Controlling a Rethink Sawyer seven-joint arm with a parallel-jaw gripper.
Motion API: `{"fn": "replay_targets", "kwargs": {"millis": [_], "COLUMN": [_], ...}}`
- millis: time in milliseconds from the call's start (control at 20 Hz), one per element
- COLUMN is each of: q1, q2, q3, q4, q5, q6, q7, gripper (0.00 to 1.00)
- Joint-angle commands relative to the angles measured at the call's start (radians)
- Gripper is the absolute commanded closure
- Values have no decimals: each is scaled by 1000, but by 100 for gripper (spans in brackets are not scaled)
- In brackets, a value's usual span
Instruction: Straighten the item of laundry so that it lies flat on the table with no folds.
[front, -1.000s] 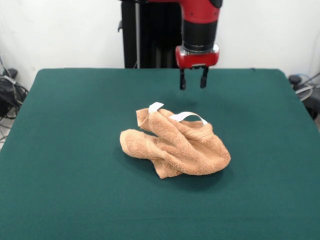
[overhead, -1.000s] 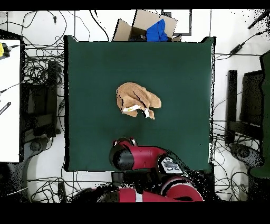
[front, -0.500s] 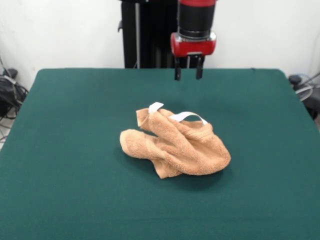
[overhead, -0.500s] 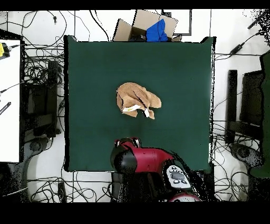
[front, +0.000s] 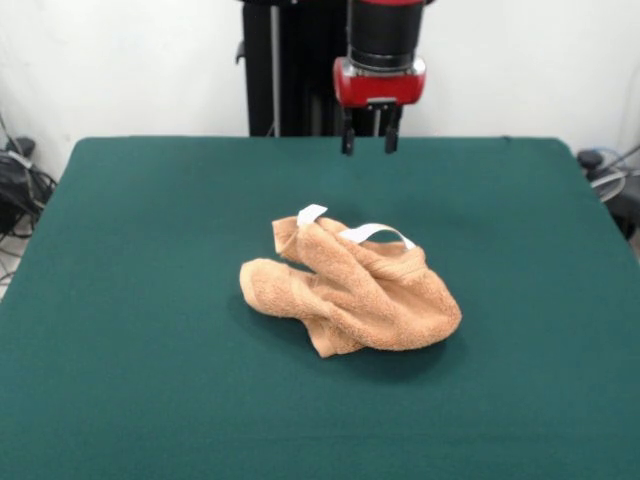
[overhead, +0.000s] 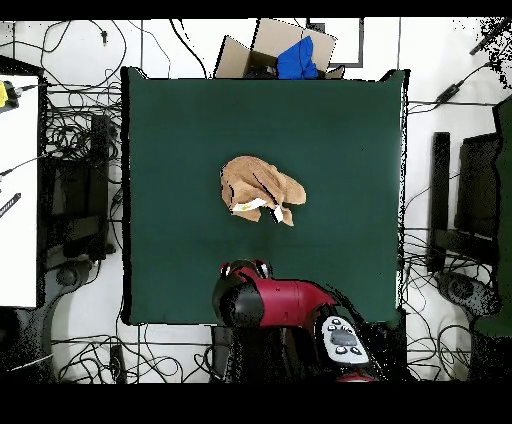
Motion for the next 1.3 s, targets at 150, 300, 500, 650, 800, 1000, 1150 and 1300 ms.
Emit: {"fn": "replay_targets", "kwargs": {"millis": [150,300,500,650,800,1000,1150,1300], "q1": [2,2,2,2,4,4,6,7], "q2": [27,26,26,27,35,35,35,40], "q3": [57,57,56,56,55,53,52,53], "q4": [-66,-66,-67,-67,-73,-71,-71,-77], "q5": [38,37,36,36,36,34,34,34], "q6": [96,98,99,98,95,92,93,94], "q7": [127,126,125,126,126,126,127,126], "gripper": [0,0,0,0,0,0,0,0]}}
